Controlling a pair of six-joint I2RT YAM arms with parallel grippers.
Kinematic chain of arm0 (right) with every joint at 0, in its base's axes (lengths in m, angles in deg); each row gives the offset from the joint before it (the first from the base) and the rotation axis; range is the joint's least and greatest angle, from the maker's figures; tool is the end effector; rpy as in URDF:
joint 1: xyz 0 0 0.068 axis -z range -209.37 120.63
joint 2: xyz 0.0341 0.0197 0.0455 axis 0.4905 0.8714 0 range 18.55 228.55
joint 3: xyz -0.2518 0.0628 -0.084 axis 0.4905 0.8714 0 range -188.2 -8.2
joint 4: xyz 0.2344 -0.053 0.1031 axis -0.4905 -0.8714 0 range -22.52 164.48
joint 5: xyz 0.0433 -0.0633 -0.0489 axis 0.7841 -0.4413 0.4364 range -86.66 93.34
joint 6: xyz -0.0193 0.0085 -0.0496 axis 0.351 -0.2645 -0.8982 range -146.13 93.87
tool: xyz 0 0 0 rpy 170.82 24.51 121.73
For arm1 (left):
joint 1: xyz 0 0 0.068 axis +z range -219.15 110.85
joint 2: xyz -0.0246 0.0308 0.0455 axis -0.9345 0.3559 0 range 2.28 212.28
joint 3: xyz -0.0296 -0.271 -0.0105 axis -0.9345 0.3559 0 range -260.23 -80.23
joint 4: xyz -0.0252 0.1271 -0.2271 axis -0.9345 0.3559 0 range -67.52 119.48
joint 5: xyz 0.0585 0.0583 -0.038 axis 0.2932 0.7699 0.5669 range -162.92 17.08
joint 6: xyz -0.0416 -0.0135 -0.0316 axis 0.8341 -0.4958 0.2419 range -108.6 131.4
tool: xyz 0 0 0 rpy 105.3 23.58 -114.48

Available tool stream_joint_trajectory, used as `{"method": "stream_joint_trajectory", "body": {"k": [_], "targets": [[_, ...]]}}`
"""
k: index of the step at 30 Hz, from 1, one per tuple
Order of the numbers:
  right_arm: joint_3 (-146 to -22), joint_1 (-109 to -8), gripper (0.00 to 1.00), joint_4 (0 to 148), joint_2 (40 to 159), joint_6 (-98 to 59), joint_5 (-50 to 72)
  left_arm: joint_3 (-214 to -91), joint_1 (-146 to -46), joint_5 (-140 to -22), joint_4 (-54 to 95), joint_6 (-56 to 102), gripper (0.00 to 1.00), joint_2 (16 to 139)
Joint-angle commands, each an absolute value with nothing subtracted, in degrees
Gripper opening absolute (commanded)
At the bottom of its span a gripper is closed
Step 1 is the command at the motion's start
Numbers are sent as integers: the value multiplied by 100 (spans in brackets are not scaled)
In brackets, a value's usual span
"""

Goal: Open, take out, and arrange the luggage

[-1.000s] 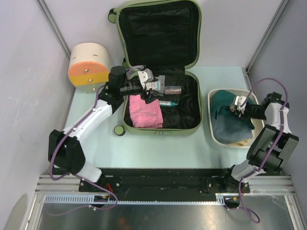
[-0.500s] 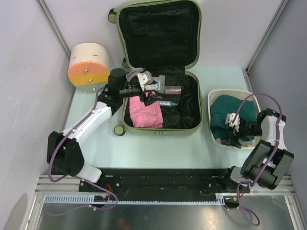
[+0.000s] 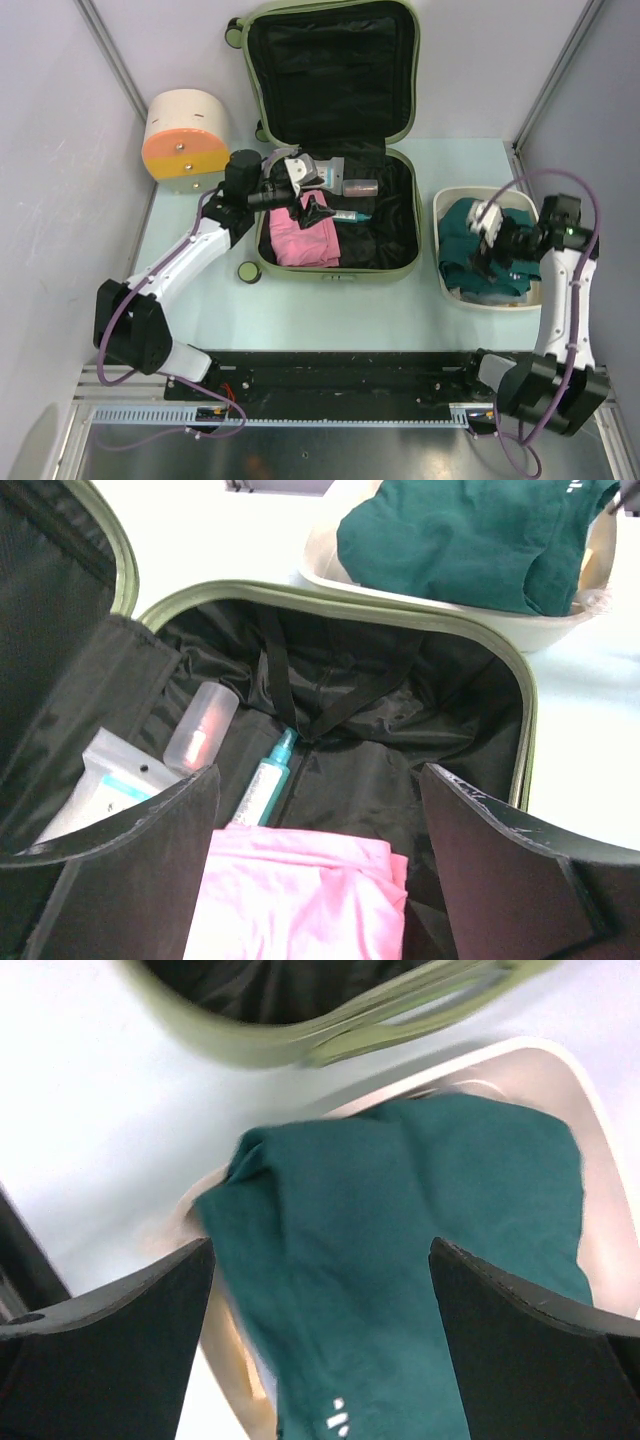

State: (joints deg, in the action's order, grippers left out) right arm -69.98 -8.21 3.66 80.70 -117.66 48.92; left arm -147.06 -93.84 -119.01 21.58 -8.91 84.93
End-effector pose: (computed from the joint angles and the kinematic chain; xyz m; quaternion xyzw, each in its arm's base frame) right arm 0.1715 -0.0392 0.3118 -0.5758 0.7069 0.0864 0.4015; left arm 0.2925 -0.1627 0.3408 0.4995 0.5828 -0.3315 0.5485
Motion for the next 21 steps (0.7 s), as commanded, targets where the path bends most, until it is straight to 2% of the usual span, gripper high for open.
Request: {"method": "stream_joint_trajectory", "body": {"k": [1, 2, 5, 11, 15, 21], "targets": [[-7718, -1196, 91, 2244, 8797, -7663, 4502, -14992, -9420, -11249, 2607, -319, 86, 8480], [-7719, -1389, 89, 2315, 8938, -7162, 4326, -15202, -9420, -11091, 2791, -249, 88, 8638], [-7510, -1522, 85, 2114, 9421, -6964, 3641, -15441, -9420, -10370, 3425, -55, 93, 8823], [-6762, -1154, 87, 2596, 10413, -7842, 2471, -15292, -9508, -9781, 4181, -695, 95, 9017], [-6743, -1048, 87, 3674, 11030, -8229, 1812, -15196, -9753, -9148, 4612, -1467, 94, 9342], [-7332, -1215, 89, 3284, 10927, -8370, 2424, -14958, -10088, -8462, 4989, -2584, 94, 9983]]}}
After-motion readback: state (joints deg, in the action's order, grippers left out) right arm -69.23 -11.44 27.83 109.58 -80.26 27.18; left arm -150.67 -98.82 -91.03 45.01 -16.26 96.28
